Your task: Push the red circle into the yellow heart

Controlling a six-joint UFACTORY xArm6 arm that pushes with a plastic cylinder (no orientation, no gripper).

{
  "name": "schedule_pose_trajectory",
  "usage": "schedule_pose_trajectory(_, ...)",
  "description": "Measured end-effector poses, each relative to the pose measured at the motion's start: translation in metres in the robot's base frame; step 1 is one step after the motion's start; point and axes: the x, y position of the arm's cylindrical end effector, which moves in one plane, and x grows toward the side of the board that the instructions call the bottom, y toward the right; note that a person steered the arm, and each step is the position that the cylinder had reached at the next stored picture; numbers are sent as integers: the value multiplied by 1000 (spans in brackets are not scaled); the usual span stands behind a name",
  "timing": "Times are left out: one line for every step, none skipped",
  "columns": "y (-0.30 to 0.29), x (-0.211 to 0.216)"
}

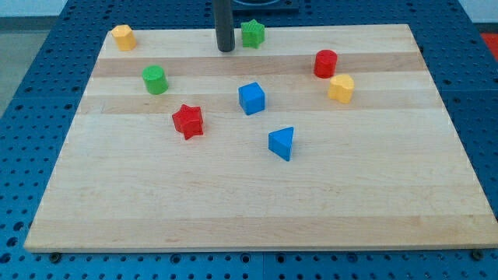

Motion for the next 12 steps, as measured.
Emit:
schedule_pose_trajectory(0, 0)
schedule_pose_trajectory(-2, 0)
schedule_pose_trajectory(-2, 8)
schedule_pose_trajectory(-2, 26)
schedule_pose_trajectory(-2, 38)
schedule_pose_trajectory(-20, 41)
schedule_pose_trajectory(-44, 41)
schedule_pose_trajectory(-66, 44)
schedule_pose_trajectory(-89, 44)
schedule_pose_trajectory(-113, 44)
schedule_pose_trajectory(-140, 44)
schedule_pose_trajectory(-153, 44)
